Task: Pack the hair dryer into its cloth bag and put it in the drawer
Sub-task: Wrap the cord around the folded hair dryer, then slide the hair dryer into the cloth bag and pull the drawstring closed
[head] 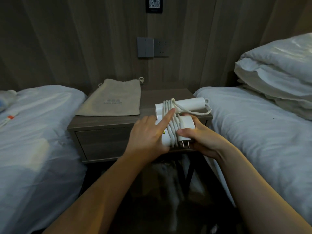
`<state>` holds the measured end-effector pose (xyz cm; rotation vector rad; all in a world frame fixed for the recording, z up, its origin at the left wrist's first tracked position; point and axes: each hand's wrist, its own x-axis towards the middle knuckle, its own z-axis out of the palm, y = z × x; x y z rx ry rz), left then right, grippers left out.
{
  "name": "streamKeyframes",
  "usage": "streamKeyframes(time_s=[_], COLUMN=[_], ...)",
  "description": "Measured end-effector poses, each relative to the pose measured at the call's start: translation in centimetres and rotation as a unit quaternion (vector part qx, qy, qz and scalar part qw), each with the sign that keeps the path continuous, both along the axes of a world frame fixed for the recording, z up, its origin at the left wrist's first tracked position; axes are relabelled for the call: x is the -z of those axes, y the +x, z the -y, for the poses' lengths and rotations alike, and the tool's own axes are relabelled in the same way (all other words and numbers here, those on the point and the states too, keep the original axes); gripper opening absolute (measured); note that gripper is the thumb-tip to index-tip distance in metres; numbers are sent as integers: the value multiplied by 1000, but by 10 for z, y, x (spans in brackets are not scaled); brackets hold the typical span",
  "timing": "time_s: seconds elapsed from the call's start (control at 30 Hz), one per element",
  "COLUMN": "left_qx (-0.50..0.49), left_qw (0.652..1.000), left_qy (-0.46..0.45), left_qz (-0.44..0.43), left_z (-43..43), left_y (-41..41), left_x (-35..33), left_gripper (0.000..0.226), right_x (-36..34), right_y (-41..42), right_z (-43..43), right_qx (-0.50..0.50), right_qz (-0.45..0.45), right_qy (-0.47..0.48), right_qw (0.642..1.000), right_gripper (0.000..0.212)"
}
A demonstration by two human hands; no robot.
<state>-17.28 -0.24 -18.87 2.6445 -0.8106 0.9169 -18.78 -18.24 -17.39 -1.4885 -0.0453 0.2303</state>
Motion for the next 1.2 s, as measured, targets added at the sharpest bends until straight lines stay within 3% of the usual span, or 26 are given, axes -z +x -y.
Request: streamKeyframes(time_s=[0.17, 0.3, 0.6, 0.8, 0.87, 0.93, 0.97, 1.0, 1.07, 1.1, 1.13, 1.2], left_qx=[-12, -22, -30, -39, 19, 87, 82, 38, -127, -185, -210, -186], left_qw=[999, 998, 995, 991, 975, 921, 906, 912, 944, 940, 929, 931], left_qy=[-12, -44, -73, -70, -127, -263, -306, -306, -163, -64, -1, 36], left_qz=[-37, -41, -68, -107, -180, -272, -282, -271, -259, -279, -304, -311], left_z=[-3, 1, 2, -6, -15, -27, -34, -41, -53, -55, -55, -51], left_y=[13, 33, 90, 117, 121, 121, 124, 128, 141, 146, 149, 149], left_x=[-22, -35, -34, -25, -31, -41, -40, -37, -21, -11, -2, 6], left_gripper=[108, 109, 117, 123, 122, 110, 98, 84, 63, 59, 56, 50], right_x=[-27, -43, -51, -39, -36, -34, -32, -31, -28, -28, -28, -29], right_y=[18, 43, 99, 123, 127, 129, 130, 131, 131, 130, 128, 123], right_z=[-5, -9, -16, -30, -29, -24, -20, -15, -5, -1, 3, 9], right_qx=[4, 29, 47, 112, 127, 143, 150, 159, 182, 195, 203, 209], right_qz=[-4, 13, -16, -7, -9, -30, -42, -50, -52, -47, -42, -35], right_qy=[36, -14, -28, -26, -9, 33, 58, 76, 89, 89, 89, 106], right_qw=[999, 999, 998, 993, 992, 989, 986, 983, 978, 976, 974, 972], right_gripper=[74, 59, 59, 46, 45, 42, 42, 42, 41, 39, 36, 29])
